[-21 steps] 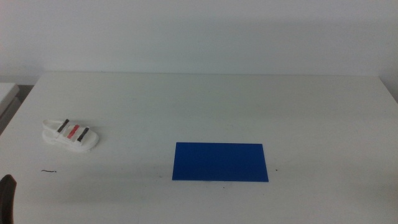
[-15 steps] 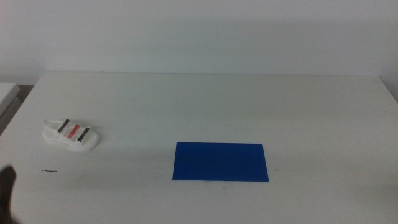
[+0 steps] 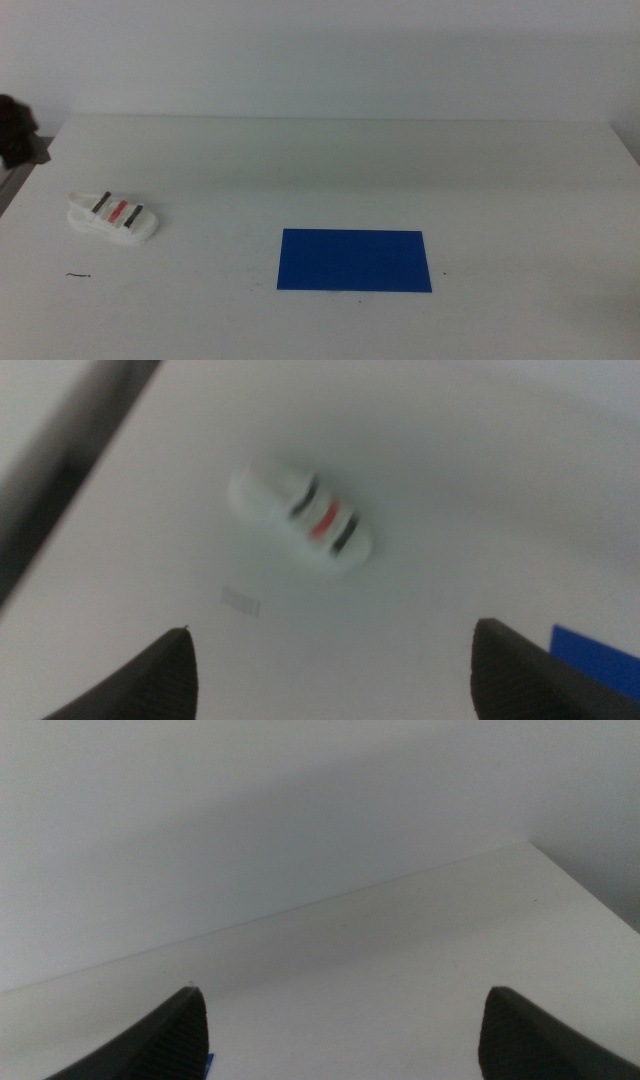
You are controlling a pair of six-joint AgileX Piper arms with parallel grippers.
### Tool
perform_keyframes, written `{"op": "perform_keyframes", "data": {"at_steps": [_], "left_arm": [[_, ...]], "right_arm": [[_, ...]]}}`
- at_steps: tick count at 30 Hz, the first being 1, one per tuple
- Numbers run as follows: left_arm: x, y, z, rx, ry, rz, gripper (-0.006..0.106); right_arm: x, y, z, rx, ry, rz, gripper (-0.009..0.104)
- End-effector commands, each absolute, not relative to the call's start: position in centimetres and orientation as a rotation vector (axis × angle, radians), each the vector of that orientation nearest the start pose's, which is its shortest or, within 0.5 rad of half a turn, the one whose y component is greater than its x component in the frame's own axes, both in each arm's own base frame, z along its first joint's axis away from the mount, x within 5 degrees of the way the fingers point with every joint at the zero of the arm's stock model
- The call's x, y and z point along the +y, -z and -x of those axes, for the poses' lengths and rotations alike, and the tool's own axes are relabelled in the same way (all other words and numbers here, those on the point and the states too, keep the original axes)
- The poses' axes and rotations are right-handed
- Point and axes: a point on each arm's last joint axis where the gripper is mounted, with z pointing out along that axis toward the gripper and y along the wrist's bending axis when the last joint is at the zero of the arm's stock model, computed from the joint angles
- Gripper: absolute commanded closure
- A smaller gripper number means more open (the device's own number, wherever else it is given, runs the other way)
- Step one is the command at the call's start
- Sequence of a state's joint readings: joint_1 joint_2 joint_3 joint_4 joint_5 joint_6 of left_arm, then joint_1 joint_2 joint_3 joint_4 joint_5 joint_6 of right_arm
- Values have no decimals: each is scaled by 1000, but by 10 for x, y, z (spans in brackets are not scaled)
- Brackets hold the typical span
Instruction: Use one arm to grab the shoe from the table and place it on the mat.
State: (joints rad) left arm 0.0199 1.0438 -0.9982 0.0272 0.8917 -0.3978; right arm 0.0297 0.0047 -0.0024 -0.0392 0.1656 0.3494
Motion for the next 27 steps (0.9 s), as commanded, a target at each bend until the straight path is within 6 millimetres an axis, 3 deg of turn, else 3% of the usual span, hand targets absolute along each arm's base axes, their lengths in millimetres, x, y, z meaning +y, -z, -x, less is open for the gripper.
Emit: {"op": "perform_keyframes", "data": {"at_steps": [1,3,6,15,24,27], "left_arm": [[9,-348,-220,2501,122,717,7],[11,-351,-237,2553,100,835,7],[12,-348,-273,2599,71,838,7],[14,-316,-362,2706,28,872,7],[35,-270,-407,2669,124,1043,7],[36,-256,-416,2582,158,1251,7]], "right_arm": [[1,-199,-56,1631,-243,-225,16],[1,-199,-56,1631,-243,-225,16],[1,-199,-56,1631,-243,-225,16],[1,-199,-56,1631,-243,-225,16],[1,-199,-56,1631,-243,-225,16],[1,-199,-56,1631,-243,-225,16]]}}
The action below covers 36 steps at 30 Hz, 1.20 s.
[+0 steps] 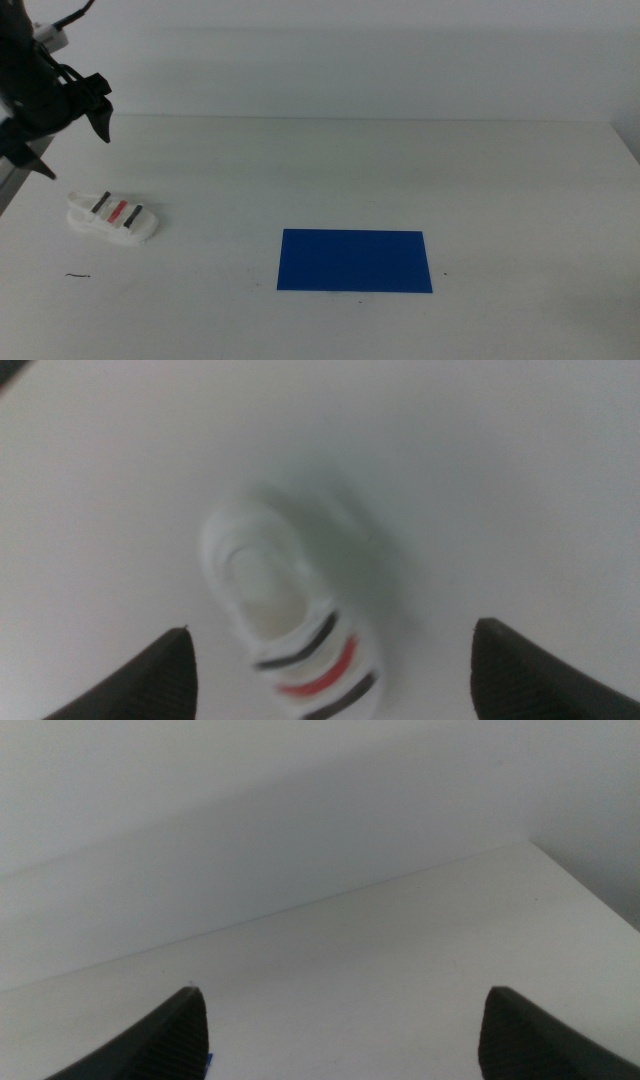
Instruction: Use one arm to grab the shoe from the table and place it on the mat.
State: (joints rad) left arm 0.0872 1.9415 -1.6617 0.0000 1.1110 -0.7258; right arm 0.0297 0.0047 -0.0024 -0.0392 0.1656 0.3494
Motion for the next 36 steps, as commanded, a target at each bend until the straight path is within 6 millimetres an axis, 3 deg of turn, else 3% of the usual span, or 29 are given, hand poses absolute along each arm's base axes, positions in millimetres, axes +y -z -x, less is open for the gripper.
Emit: {"op": "perform_keyframes", "data": {"at_steps": [1,4,6,13,17,28,32,34,36], "left_arm": [[36,-251,-417,2536,173,1379,7],[36,-240,-416,2328,180,1845,7],[36,-235,-414,2272,152,1984,7],[37,-231,-416,2313,142,1911,7],[37,-223,-419,2421,119,1789,7],[37,-175,-429,2490,69,1847,10],[36,-157,-432,2509,63,1880,25],[34,-155,-431,2522,68,1903,47],[29,-164,-427,2533,50,1912,77]], "right_arm": [[1,-199,-56,1631,-243,-225,16],[1,-199,-56,1631,-243,-225,16],[1,-199,-56,1631,-243,-225,16],[1,-199,-56,1631,-243,-225,16],[1,-199,-56,1631,-243,-225,16],[1,-199,-56,1631,-243,-225,16],[1,-199,-56,1631,-243,-225,16],[1,-199,-56,1631,-243,-225,16],[1,-199,-56,1631,-243,-225,16]]}}
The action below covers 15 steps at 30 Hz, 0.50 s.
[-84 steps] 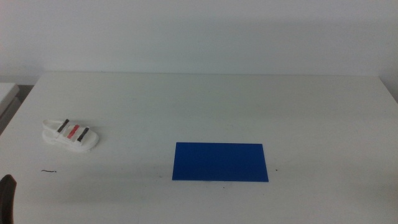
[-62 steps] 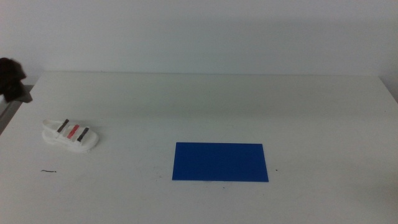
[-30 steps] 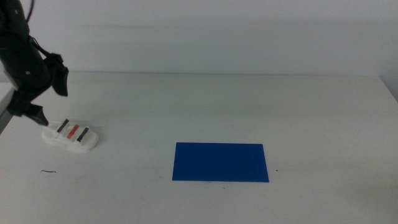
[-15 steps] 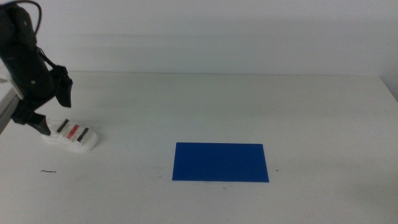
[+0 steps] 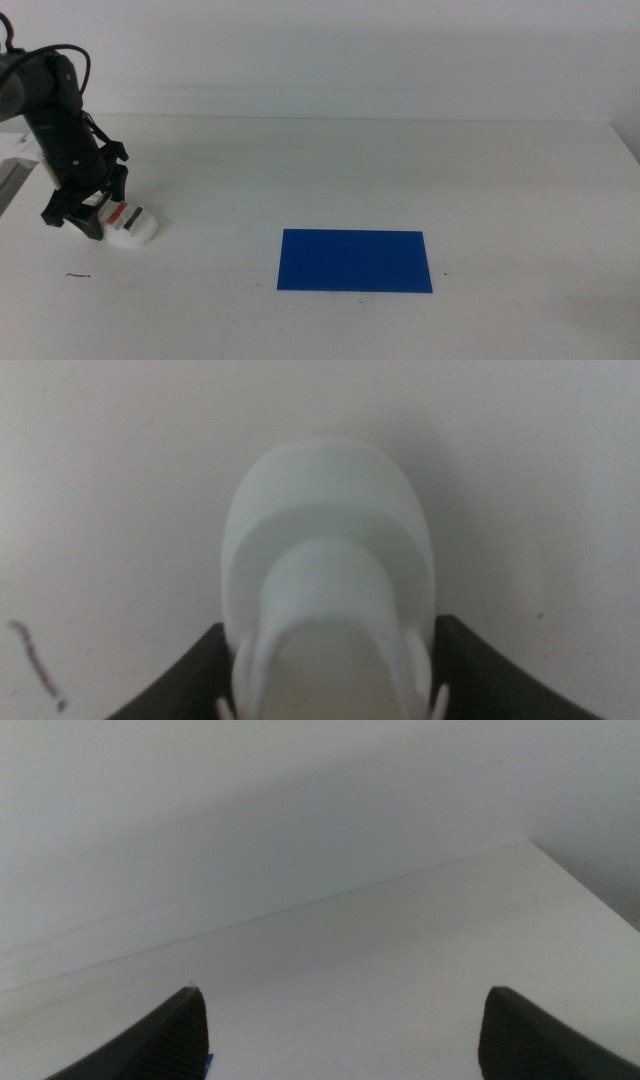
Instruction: Use one arm to grab the shoe from the table and place it on the mat.
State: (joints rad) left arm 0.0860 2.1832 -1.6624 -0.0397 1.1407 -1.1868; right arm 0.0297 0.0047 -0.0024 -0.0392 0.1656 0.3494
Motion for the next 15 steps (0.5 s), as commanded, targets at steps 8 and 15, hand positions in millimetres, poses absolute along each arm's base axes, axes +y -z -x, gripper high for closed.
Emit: {"op": "perform_keyframes", "data": {"at_steps": [8,15], "left_arm": [[-123,-233,-407,2380,164,1931,102],[-248,-221,-370,2533,238,1840,102]], "right_arm": [[1,-199,-56,1631,-243,-225,16],[1,-199,-56,1631,-243,-225,16]]}}
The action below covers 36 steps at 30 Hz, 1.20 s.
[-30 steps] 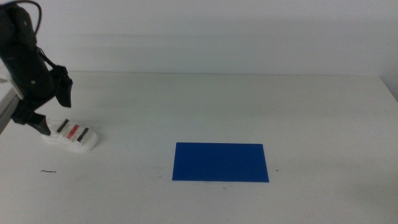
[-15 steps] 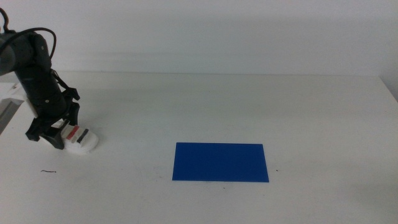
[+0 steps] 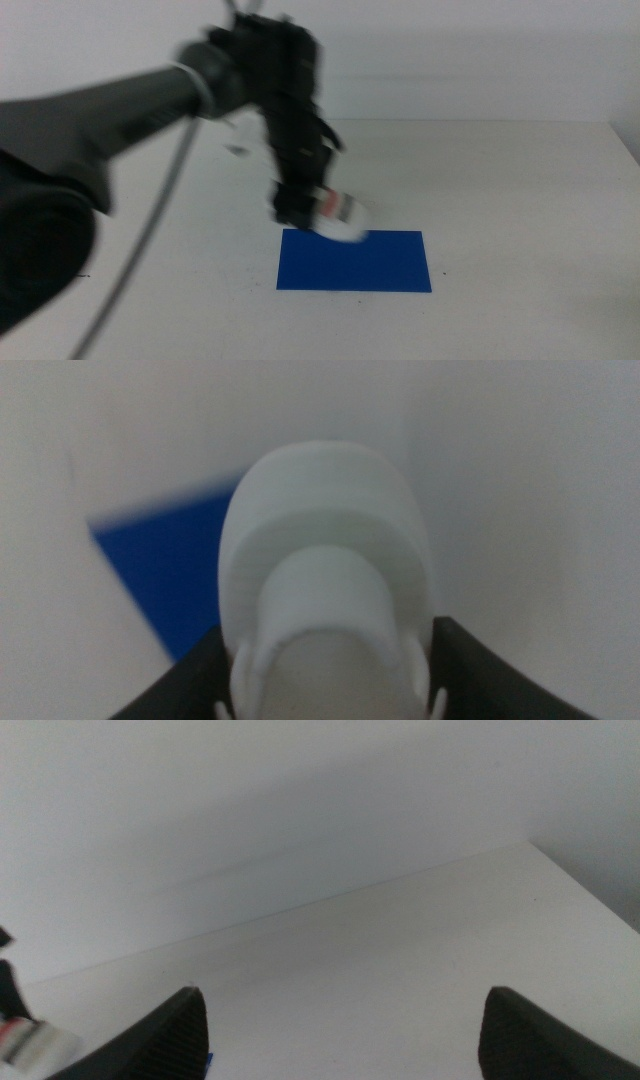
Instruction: Use one arm to grab the shoe from the table and place it on the mat.
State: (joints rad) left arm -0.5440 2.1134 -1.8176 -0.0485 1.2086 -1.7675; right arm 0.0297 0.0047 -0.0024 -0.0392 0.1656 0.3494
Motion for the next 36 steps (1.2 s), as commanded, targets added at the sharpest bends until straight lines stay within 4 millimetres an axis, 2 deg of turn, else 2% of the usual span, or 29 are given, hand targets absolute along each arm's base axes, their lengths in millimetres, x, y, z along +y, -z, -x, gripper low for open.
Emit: {"op": "perform_keyframes", "data": {"at_steps": [1,5,10,12,13,15,17,19,20,22,24,29,36], "left_arm": [[-259,-217,-366,2555,240,1852,102],[-284,-202,-353,2601,213,1859,102],[-290,-193,-351,2612,188,1874,102],[-289,-193,-351,2668,187,1770,102],[-289,-193,-352,2742,190,1638,102],[-289,-193,-352,2938,198,1201,102],[-288,-193,-353,3094,186,491,102],[-289,-193,-352,3109,193,-165,102],[-290,-193,-351,3078,210,-438,102],[-292,-194,-350,2995,243,-801,102],[-293,-194,-349,2951,258,-936,102],[-289,-193,-352,2815,169,-1233,102],[-285,-193,-355,2697,75,-1445,102]], "right_arm": [[1,-199,-56,1631,-243,-225,16],[1,-199,-56,1631,-243,-225,16],[1,-199,-56,1631,-243,-225,16],[1,-199,-56,1631,-243,-225,16],[1,-199,-56,1631,-243,-225,16],[1,-199,-56,1631,-243,-225,16],[1,-199,-56,1631,-243,-225,16],[1,-199,-56,1631,-243,-225,16],[1,-199,-56,1631,-243,-225,16],[1,-199,-56,1631,-243,-225,16],[1,-199,-56,1631,-243,-225,16],[1,-199,-56,1631,-243,-225,16],[1,-199,-56,1631,-243,-225,16]]}}
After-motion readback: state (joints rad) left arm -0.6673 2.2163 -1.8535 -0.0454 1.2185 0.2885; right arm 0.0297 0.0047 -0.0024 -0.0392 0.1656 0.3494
